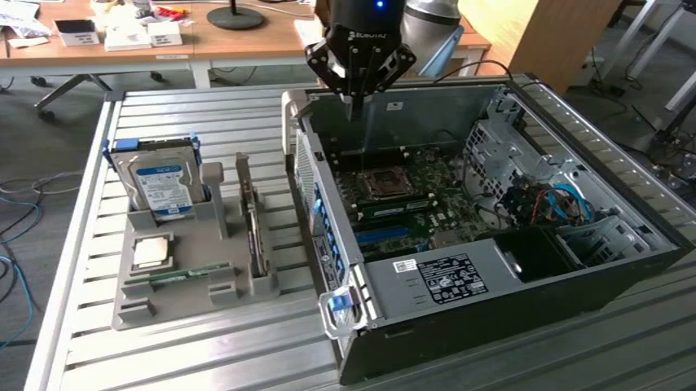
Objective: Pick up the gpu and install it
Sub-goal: 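Reach for the gpu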
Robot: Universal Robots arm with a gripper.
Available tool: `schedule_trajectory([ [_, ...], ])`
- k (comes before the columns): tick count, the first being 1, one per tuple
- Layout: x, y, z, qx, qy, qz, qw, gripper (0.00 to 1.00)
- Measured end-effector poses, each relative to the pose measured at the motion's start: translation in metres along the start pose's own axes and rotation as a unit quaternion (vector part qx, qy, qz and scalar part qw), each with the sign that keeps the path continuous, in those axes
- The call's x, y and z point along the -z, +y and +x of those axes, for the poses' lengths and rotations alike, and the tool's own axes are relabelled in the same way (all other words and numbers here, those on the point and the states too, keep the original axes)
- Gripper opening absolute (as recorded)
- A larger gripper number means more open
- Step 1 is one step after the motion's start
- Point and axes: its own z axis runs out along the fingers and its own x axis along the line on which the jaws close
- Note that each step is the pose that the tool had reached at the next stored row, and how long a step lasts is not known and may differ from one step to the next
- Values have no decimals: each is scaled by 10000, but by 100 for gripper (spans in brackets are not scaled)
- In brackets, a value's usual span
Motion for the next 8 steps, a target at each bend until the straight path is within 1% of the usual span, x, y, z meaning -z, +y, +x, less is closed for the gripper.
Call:
schedule_trajectory([
  [4, 1, -4, 55, 0, 0, 0, 10000, 11],
  [8, 2, -6, 82, 1, 0, 0, 10000, 11],
])
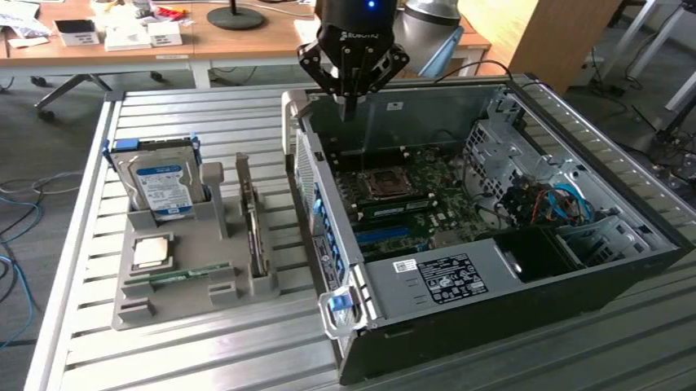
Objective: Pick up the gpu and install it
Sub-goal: 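Reach for the gpu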
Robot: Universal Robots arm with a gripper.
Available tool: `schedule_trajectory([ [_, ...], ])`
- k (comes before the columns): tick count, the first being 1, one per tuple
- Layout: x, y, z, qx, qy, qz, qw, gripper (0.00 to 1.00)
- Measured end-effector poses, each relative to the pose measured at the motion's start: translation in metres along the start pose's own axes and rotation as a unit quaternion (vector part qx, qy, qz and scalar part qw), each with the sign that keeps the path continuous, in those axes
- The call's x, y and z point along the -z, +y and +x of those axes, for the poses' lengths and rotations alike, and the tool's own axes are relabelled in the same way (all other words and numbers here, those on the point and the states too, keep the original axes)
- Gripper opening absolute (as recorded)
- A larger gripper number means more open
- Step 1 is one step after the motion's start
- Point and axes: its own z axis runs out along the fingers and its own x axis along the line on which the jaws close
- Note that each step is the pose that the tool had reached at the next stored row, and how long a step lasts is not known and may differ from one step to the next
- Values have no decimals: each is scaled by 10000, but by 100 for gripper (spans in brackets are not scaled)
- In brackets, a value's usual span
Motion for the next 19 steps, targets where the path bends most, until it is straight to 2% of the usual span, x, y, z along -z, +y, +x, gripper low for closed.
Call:
schedule_trajectory([
  [19, 4, -11, 148, 0, 0, 0, 10000, 11],
])
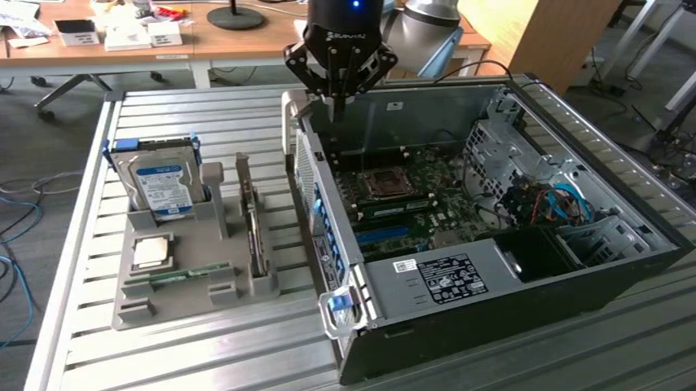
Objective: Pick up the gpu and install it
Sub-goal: 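Reach for the gpu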
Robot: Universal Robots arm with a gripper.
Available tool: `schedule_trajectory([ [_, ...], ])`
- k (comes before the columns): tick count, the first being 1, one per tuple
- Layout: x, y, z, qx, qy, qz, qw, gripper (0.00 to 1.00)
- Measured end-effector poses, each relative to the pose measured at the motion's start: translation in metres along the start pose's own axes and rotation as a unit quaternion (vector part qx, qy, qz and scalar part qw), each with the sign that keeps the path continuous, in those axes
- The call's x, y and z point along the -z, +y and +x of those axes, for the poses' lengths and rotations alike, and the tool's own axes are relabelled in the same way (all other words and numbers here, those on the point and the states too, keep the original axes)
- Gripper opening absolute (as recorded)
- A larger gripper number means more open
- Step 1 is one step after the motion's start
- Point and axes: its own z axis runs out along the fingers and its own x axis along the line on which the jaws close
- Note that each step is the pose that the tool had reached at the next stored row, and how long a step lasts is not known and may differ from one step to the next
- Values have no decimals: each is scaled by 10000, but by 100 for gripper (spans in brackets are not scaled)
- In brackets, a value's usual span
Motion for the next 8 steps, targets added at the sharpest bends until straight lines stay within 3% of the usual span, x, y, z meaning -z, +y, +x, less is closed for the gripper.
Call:
schedule_trajectory([
  [8, 0, -1, 20, 0, 0, 0, 10000, 11],
])
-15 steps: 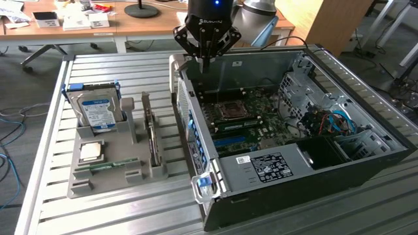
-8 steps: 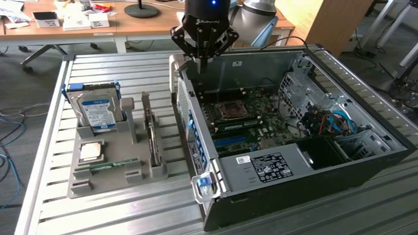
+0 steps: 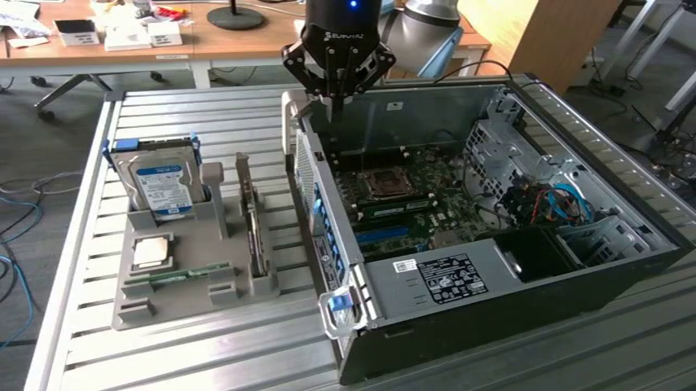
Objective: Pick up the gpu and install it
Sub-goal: 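Reach for the gpu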
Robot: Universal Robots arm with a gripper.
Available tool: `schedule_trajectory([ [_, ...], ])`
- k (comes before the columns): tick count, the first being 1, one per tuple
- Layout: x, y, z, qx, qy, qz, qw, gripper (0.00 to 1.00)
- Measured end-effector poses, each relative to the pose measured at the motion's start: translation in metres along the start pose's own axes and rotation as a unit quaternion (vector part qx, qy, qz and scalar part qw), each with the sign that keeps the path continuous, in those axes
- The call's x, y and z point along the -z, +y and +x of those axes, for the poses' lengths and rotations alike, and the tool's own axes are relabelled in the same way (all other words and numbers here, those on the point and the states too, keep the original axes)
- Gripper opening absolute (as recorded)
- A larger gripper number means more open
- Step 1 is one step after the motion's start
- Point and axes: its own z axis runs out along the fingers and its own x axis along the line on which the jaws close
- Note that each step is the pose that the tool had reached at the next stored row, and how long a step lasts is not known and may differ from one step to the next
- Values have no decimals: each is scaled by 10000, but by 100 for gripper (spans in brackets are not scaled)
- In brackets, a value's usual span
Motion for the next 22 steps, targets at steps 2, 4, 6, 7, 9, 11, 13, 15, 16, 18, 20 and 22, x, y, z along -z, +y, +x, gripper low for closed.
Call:
schedule_trajectory([
  [2, 0, 0, 6, -1, 0, 0, 10000, 11],
  [4, 0, -1, 10, 0, 0, 0, 10000, 11],
  [6, 0, -1, 14, 0, 0, 0, 10000, 11],
  [7, 0, -1, 16, 0, 0, 0, 10000, 11],
  [9, 0, -2, 19, 1, 0, 0, 10000, 11],
  [11, 0, -2, 23, 0, 0, 0, 10000, 11],
  [13, 0, -2, 30, 0, 0, 0, 10000, 11],
  [15, -1, -3, 38, 0, 0, 0, 10000, 11],
  [16, 0, -3, 43, 0, 1, 1, 10000, 11],
  [18, -1, -5, 56, 0, 1, 1, 10000, 11],
  [20, -1, -6, 77, 0, 0, 0, 10000, 11],
  [22, -1, -8, 106, 0, 0, 0, 10000, 11],
])
